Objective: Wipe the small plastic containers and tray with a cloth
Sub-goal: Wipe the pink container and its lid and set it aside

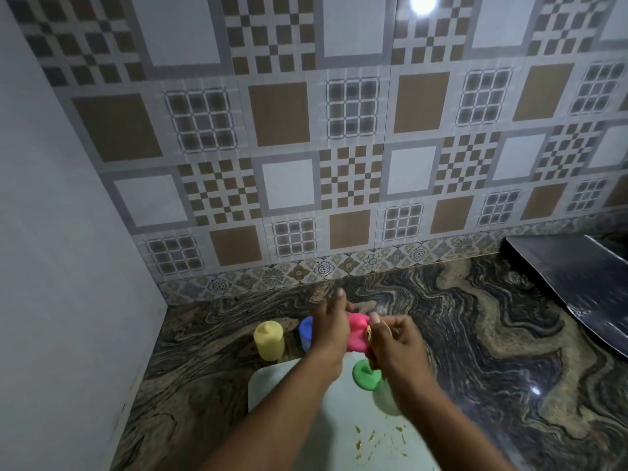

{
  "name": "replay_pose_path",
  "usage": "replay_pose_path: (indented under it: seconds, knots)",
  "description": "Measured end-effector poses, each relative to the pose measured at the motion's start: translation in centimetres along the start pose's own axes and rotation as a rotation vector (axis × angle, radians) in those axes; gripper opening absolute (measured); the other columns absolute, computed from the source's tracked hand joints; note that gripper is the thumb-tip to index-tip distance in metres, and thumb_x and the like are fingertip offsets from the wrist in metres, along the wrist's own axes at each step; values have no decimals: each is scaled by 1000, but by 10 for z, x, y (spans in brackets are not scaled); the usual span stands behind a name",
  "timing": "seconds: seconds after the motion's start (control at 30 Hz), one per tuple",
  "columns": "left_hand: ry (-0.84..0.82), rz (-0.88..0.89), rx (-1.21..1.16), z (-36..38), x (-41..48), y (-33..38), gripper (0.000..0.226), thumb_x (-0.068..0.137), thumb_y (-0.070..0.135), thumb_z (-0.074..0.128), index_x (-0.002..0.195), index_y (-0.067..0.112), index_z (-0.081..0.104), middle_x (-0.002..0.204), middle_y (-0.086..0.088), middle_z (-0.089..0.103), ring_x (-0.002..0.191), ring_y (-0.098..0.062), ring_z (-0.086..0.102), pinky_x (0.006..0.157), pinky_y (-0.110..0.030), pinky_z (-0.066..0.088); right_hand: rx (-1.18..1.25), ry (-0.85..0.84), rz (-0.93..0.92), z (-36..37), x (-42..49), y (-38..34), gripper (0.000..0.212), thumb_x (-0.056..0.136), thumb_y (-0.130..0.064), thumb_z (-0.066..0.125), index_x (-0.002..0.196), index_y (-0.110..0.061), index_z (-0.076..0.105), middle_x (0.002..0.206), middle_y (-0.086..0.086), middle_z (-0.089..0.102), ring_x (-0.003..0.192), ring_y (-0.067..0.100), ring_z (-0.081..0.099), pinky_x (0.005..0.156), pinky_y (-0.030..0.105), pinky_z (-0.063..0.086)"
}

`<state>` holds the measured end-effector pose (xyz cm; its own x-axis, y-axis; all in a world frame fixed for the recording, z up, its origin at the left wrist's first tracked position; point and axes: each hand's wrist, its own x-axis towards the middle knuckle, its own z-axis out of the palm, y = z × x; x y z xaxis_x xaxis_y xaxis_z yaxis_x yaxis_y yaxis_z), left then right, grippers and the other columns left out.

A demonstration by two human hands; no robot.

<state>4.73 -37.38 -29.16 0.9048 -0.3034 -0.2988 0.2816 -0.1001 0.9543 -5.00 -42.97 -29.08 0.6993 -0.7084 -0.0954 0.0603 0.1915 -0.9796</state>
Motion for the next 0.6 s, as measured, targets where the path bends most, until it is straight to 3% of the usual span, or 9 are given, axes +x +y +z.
replay_pose_path:
  seconds: [0.07, 0.13, 0.2, 0.3, 0.37, 0.43, 0.53, 0.6]
  knots:
    - [-276, -162, 23, -16, 2, 6, 56, 95, 69, 42, 83, 19, 66, 93, -7, 73, 78, -22, 66, 69, -32, 51, -69, -280, 105, -20, 11, -19, 23, 97, -20, 59, 98, 0, 50, 66, 17, 52, 46, 17, 43, 42, 28, 34]
    - [-384, -132, 124, -20, 6, 13, 51, 94, 67, 48, 83, 21, 68, 95, -6, 72, 81, -22, 66, 68, -30, 52, -100, -431, 163, -29, 17, -29, 22, 97, -20, 59, 99, 0, 51, 71, 19, 51, 49, 19, 42, 44, 30, 32]
    - [-242, 33, 168, -8, -1, 20, 38, 102, 47, 50, 84, 19, 67, 88, -5, 72, 74, -17, 64, 63, -25, 49, -88, -355, 114, -20, 14, -26, 20, 98, -21, 58, 96, -2, 52, 72, 18, 52, 49, 17, 43, 44, 28, 33]
    - [215, 269, 73, 11, -13, 15, 35, 106, 36, 43, 96, 12, 67, 91, -1, 68, 82, -18, 62, 71, -28, 43, -37, 28, -28, 7, 2, 3, 22, 98, -28, 59, 91, -9, 51, 75, 20, 59, 58, 20, 50, 51, 30, 40]
    - [326, 241, 63, 14, -18, 8, 38, 106, 37, 42, 102, 9, 67, 98, -6, 69, 92, -24, 63, 77, -30, 42, -17, 159, -43, 13, -5, 14, 23, 98, -31, 59, 92, -11, 50, 77, 21, 61, 63, 22, 53, 56, 33, 41]
    - [95, 78, 35, 5, -12, 1, 46, 103, 48, 45, 88, 13, 70, 92, -8, 71, 84, -26, 65, 75, -35, 48, -59, 83, 1, 3, -1, 4, 22, 98, -27, 59, 92, -8, 50, 73, 19, 60, 57, 21, 52, 51, 32, 39]
    - [-315, -169, 6, -12, -11, 18, 61, 99, 64, 40, 68, 19, 68, 76, -3, 72, 69, -19, 64, 64, -29, 52, -123, -258, 99, -20, 11, -23, 22, 99, -20, 58, 96, 0, 49, 68, 17, 52, 46, 17, 44, 42, 29, 33]
    - [-294, -57, 70, -9, -10, 27, 51, 102, 53, 45, 71, 18, 65, 74, -1, 72, 76, -20, 69, 60, -25, 50, -144, -319, 95, -21, 14, -31, 22, 99, -21, 58, 96, 0, 50, 68, 17, 51, 45, 16, 44, 41, 28, 32]
